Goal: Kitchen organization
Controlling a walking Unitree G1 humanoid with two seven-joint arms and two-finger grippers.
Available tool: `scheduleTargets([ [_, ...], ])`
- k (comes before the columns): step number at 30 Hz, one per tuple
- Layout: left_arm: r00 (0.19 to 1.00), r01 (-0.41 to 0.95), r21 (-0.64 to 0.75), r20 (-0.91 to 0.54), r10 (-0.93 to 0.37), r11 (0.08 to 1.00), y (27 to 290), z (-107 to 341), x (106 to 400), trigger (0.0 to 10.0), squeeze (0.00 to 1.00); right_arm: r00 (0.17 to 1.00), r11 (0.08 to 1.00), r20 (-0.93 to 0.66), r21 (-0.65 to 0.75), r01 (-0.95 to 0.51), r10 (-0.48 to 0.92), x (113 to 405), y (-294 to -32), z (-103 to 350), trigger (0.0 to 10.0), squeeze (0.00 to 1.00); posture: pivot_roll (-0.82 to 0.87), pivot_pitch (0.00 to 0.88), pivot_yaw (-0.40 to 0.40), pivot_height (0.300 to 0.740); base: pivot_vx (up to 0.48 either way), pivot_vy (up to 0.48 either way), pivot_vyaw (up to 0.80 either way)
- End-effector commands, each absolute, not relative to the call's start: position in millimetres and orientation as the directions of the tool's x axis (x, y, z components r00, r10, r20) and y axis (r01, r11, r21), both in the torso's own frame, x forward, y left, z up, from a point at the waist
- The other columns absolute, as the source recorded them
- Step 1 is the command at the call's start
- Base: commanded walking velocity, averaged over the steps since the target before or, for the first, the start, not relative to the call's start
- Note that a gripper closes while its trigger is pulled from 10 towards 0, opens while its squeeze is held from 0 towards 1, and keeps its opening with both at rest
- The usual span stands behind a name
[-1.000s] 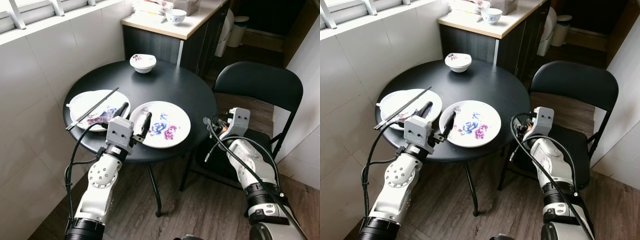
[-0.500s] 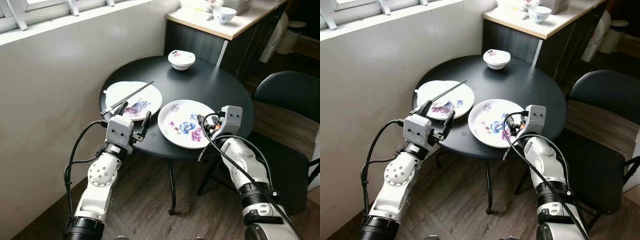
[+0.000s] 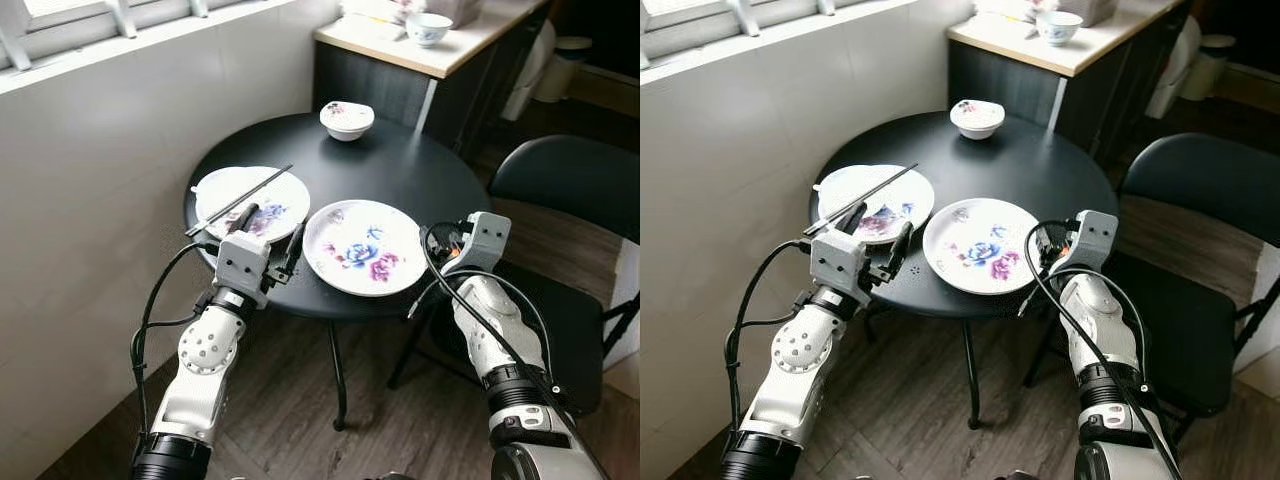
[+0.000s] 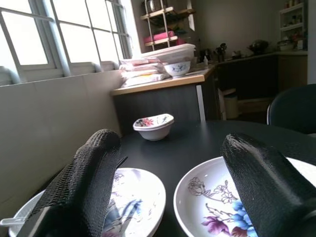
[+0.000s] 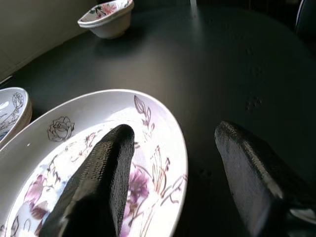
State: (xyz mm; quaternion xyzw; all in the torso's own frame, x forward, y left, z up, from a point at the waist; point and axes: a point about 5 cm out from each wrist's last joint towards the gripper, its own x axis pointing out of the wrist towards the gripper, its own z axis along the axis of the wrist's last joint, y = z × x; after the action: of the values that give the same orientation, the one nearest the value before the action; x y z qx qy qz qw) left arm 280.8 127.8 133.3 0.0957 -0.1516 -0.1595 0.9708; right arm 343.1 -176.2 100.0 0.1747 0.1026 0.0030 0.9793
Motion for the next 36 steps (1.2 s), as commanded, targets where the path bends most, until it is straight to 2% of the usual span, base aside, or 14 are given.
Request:
scheduleTargets([
  [1, 0.902, 0.292, 0.239, 0.254, -0.350, 0.926, 123.7, 131.6, 281.0, 10.0, 0.00, 0.970, 0.919, -0.228, 0.395, 0.015, 0.081, 343.7, -170.7, 96.8, 10.0, 0.00, -0.01, 0.000, -0.063, 0.740, 0.000, 0.000, 0.00],
  [7, 0.904, 0.289, 0.239, 0.251, -0.347, 0.927, 123.4, 131.2, 281.4, 10.0, 0.00, 0.956, 0.890, -0.263, 0.456, 0.004, 0.131, 346.0, -165.0, 91.7, 10.0, 0.00, 0.00, 0.000, -0.067, 0.740, 0.000, 0.000, 0.00],
  [17, 0.906, 0.283, 0.243, 0.249, -0.341, 0.928, 124.8, 131.0, 282.0, 10.0, 0.00, 0.941, 0.840, -0.316, 0.538, 0.072, 0.121, 351.2, -166.9, 88.3, 10.0, 0.00, 0.00, 0.000, -0.070, 0.740, 0.000, 0.000, 0.00],
  [36, 0.906, 0.289, 0.250, 0.239, -0.348, 0.924, 125.2, 130.4, 282.8, 10.0, 0.00, 0.897, 0.829, -0.396, 0.556, 0.062, 0.198, 346.6, -154.7, 69.4, 10.0, 0.00, 0.00, 0.000, -0.061, 0.740, 0.000, 0.000, 0.00],
])
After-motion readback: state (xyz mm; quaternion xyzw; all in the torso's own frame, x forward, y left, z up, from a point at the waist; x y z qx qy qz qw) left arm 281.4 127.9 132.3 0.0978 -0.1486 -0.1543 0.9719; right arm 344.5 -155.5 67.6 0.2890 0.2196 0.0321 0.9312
